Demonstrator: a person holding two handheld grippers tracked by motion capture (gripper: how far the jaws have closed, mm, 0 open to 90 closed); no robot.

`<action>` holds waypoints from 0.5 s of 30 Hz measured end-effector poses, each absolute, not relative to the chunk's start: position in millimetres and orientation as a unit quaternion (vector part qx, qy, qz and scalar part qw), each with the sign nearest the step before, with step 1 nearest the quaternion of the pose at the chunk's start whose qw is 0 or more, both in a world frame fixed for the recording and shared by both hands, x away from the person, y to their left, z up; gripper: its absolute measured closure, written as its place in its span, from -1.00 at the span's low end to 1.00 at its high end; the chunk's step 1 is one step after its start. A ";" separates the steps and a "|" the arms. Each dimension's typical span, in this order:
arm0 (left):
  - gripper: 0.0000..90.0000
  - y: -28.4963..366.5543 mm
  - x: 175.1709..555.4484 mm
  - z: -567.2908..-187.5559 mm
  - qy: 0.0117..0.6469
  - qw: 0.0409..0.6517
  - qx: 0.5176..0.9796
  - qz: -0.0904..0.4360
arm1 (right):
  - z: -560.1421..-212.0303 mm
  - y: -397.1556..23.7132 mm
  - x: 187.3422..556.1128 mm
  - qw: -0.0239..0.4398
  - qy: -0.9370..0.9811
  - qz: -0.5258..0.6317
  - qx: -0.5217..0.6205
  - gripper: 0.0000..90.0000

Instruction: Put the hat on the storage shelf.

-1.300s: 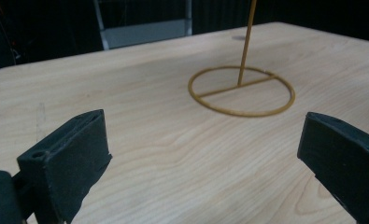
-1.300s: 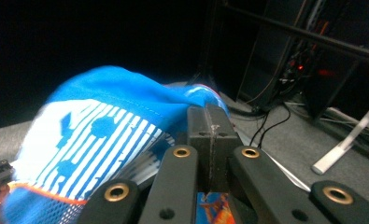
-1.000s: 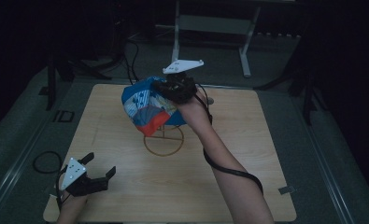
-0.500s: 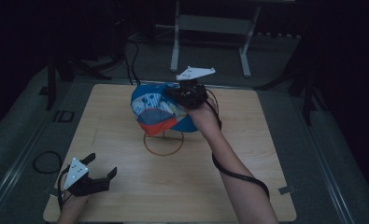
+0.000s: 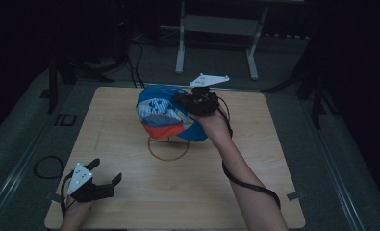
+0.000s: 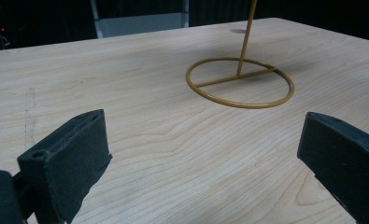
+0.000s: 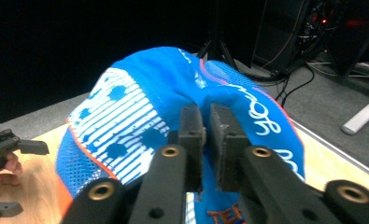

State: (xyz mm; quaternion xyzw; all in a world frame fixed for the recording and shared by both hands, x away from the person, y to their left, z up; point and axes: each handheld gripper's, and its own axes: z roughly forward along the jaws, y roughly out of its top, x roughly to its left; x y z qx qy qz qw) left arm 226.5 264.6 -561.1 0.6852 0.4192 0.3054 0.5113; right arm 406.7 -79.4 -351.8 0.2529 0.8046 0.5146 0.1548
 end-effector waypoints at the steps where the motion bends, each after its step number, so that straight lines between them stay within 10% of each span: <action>1: -0.94 264.6 226.3 -561.0 0.419 0.512 0.685 0.306 | -352.1 -79.4 406.5 0.154 0.805 0.515 0.252 0.83; 15: -0.94 266.1 226.1 -560.9 0.419 0.513 0.683 0.309 | -353.4 -80.7 399.0 0.163 0.801 0.518 0.252 0.33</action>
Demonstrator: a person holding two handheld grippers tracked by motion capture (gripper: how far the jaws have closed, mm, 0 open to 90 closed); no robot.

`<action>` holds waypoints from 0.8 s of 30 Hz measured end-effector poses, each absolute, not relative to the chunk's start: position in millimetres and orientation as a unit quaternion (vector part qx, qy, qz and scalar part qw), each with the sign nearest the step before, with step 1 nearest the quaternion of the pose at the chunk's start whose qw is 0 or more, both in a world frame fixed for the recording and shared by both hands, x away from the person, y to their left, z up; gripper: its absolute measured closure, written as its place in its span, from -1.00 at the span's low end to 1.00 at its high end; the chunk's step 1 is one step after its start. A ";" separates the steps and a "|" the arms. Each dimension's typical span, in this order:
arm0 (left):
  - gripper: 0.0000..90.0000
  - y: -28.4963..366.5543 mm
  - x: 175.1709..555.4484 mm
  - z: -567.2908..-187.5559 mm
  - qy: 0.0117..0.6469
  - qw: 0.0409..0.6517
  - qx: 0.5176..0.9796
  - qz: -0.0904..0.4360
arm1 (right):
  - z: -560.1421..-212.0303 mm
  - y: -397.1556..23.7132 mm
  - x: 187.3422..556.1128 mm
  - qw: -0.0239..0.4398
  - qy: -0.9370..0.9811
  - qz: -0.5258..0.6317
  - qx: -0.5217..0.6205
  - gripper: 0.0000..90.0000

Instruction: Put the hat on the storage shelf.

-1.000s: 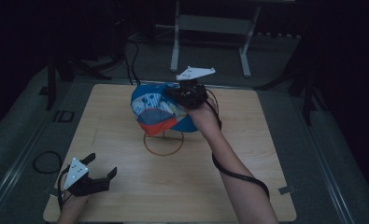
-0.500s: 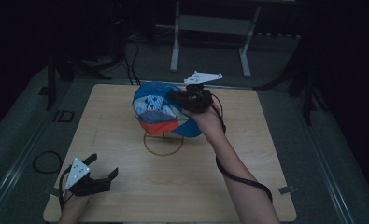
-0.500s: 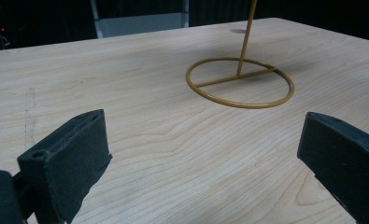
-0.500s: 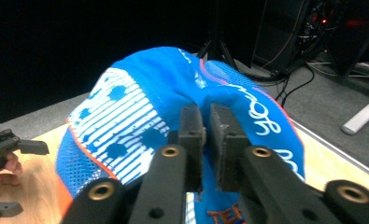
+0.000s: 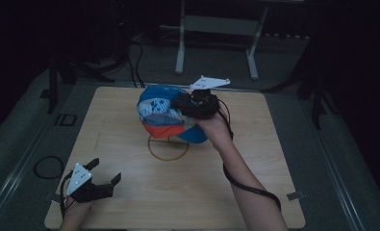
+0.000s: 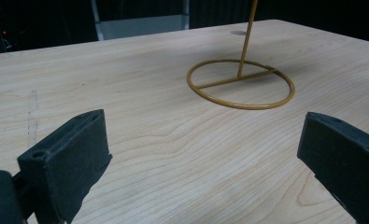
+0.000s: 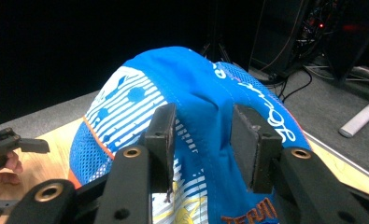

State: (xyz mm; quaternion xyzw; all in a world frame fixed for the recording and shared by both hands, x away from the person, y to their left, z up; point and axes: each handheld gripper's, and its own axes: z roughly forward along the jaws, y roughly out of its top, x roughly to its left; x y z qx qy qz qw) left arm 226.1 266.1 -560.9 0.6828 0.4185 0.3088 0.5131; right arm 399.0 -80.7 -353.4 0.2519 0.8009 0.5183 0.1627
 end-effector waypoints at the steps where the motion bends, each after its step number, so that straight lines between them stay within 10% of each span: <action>1: -0.94 266.4 226.0 -560.8 0.418 0.514 0.682 0.309 | -353.8 -81.4 398.9 0.162 0.800 0.519 0.254 0.33; 24: -0.94 266.0 227.2 -562.0 0.423 0.518 0.678 0.303 | -363.4 -109.5 377.9 0.150 0.800 0.528 0.239 -0.48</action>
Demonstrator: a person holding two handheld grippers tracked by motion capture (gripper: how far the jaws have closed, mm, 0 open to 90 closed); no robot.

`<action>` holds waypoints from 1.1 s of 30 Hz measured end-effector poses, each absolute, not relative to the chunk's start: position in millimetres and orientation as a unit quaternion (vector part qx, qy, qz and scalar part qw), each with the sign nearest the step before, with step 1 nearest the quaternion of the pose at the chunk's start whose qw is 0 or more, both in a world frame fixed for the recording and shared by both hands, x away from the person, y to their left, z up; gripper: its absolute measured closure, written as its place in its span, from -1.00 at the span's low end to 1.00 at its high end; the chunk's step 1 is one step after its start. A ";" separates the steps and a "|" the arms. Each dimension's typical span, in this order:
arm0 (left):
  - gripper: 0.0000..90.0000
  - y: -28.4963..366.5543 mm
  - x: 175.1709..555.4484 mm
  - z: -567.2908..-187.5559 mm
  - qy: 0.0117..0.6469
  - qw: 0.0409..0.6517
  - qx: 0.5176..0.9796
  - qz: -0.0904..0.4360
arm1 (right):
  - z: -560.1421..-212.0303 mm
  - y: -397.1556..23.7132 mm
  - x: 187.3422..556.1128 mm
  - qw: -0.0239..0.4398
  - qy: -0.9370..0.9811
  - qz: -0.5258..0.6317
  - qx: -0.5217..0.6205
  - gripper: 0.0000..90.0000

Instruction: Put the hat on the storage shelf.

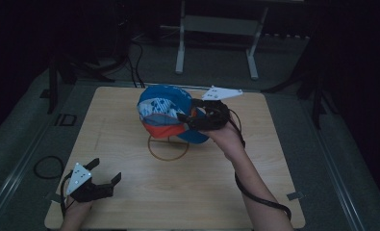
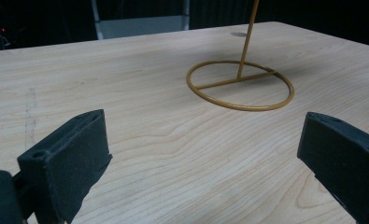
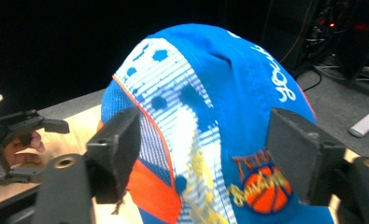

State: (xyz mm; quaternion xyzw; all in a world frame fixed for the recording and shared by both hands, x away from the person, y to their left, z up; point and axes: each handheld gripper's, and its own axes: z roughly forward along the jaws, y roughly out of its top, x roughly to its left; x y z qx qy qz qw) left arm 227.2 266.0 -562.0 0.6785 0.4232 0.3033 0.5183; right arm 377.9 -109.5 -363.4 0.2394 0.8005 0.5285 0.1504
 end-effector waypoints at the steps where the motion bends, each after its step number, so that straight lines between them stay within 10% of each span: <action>1: -0.94 266.0 227.3 -562.1 0.424 0.518 0.678 0.303 | -364.4 -112.4 377.3 0.149 0.797 0.533 0.242 -0.54; 33: -0.94 266.0 227.3 -563.4 0.422 0.517 0.681 0.301 | -429.3 -203.5 357.6 0.172 0.789 0.520 0.278 -0.68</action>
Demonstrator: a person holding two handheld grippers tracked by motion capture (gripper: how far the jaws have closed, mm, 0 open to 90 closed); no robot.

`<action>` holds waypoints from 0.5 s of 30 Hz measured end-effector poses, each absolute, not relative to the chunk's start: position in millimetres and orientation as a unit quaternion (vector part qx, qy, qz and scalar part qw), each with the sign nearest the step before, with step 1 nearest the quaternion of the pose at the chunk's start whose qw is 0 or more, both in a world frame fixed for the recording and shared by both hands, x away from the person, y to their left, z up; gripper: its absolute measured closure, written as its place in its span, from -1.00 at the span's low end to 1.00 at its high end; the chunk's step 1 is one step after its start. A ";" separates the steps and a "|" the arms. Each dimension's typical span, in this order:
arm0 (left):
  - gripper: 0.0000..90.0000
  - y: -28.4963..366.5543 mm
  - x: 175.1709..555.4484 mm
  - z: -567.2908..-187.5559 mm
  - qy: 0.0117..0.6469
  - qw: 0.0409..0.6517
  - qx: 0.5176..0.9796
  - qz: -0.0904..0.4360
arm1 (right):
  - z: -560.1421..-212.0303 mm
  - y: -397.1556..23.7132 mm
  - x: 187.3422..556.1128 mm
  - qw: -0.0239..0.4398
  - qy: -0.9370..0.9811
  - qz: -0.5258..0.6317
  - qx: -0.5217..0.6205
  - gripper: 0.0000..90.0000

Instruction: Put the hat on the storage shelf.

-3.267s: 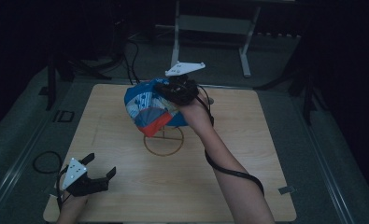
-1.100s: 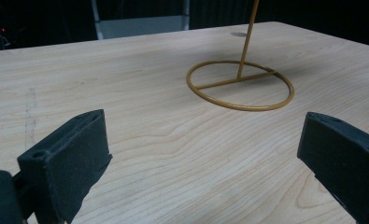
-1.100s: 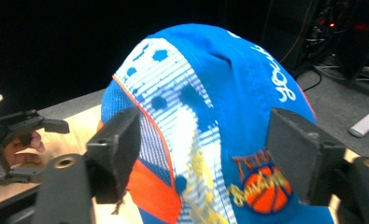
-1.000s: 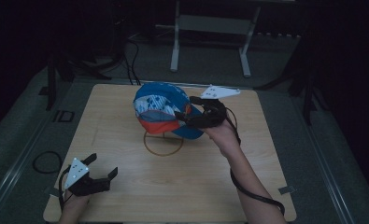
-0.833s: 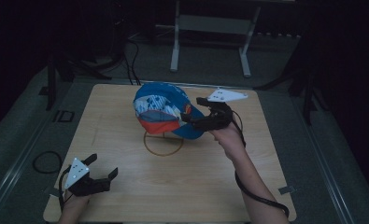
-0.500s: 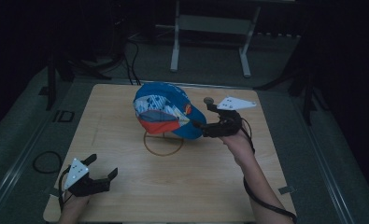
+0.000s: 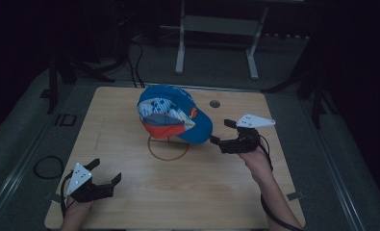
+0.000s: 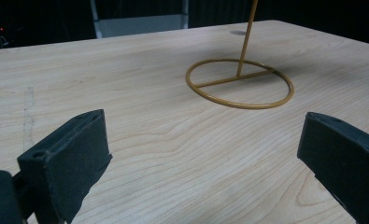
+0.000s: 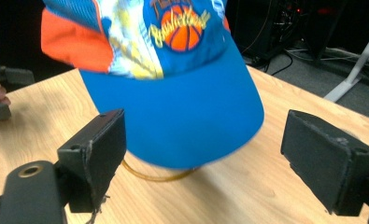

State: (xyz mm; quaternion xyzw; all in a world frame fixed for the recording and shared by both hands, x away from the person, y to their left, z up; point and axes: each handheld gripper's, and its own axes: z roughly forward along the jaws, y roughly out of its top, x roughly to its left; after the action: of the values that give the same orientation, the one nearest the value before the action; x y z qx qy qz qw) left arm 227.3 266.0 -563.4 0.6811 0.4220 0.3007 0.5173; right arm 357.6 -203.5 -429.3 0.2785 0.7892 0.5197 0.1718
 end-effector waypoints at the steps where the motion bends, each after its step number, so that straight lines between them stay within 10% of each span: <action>1: -0.94 265.9 227.3 -563.5 0.422 0.515 0.683 0.301 | -434.2 -207.0 356.3 0.171 0.790 0.519 0.280 -0.68; 15: -0.94 265.8 227.7 -564.1 0.421 0.517 0.683 0.298 | -476.8 -229.8 348.9 0.170 0.793 0.512 0.283 -0.68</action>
State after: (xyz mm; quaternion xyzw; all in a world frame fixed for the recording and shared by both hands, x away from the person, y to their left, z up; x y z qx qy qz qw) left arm 227.7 265.8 -564.1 0.6834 0.4207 0.2977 0.5171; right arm 348.9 -229.8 -476.8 0.2831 0.7927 0.5124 0.1703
